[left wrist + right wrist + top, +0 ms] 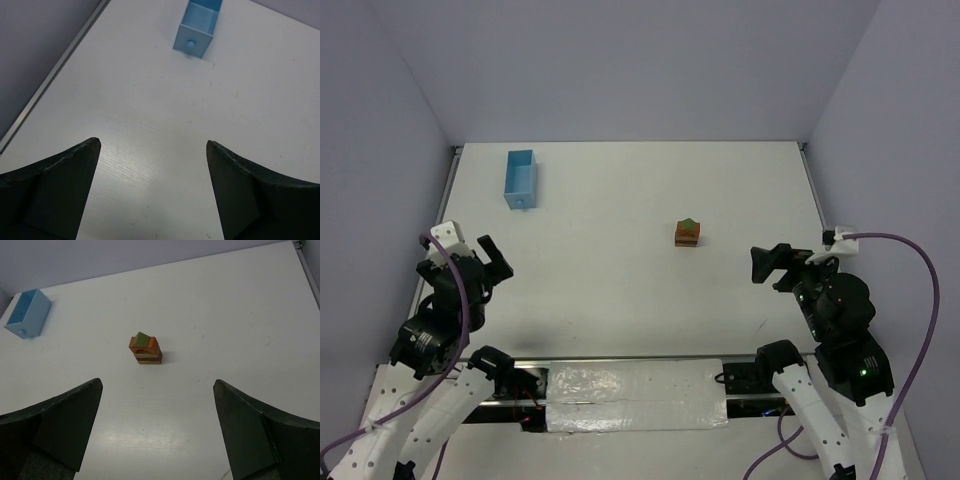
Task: Build the wood block tower
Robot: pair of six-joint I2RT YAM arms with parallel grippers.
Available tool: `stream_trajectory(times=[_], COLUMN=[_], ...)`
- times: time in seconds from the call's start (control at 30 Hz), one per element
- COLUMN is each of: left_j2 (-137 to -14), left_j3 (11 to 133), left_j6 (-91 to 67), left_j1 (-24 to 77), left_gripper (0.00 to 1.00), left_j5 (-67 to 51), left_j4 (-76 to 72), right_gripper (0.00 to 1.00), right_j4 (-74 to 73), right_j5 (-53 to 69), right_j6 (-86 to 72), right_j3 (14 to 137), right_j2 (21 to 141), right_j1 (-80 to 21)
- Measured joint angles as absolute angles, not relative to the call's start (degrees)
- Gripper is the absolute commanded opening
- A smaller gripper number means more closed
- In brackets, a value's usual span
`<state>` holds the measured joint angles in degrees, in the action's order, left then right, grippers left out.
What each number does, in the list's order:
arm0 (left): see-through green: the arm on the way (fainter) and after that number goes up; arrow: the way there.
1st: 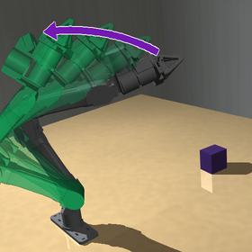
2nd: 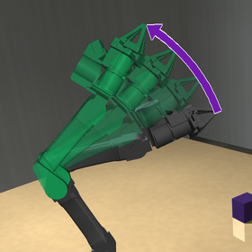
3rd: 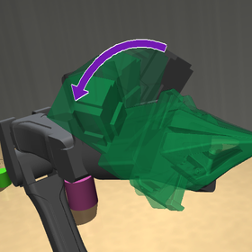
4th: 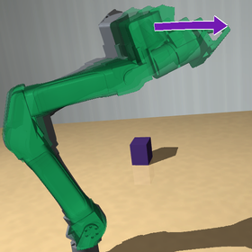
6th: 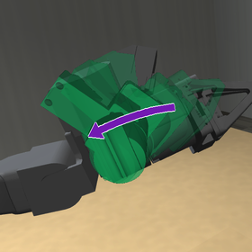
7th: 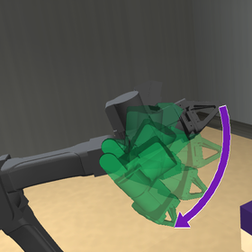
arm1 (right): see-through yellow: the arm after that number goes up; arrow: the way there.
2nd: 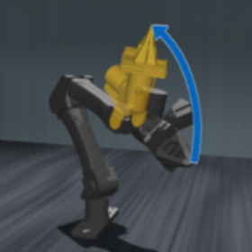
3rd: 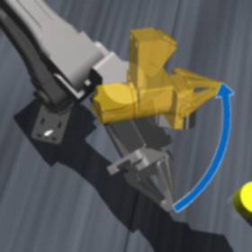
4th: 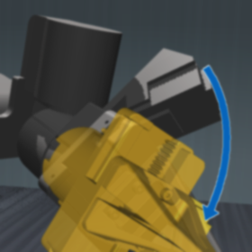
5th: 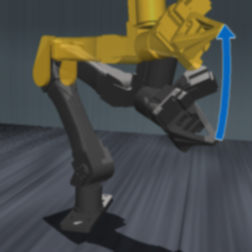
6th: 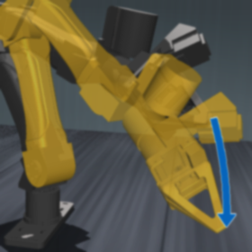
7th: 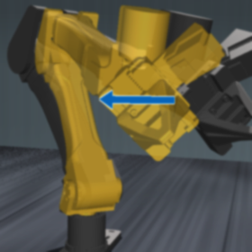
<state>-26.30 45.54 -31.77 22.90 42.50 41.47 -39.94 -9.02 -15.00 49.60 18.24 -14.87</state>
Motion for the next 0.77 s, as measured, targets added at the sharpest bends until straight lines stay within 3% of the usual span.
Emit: stream_trajectory(times=[0.77], left_j2=[-25.71], left_j3=[44.29], left_j6=[-31.77], left_j1=[22.9], left_gripper=[1.0], left_j5=[42.41], left_j4=[40.38], right_gripper=[1.0], right_j4=[-42.09], right_j5=[-10.11], right_j6=[-15.53], right_j3=[50.68], right_j2=[18.02], right_j1=[-14.87])
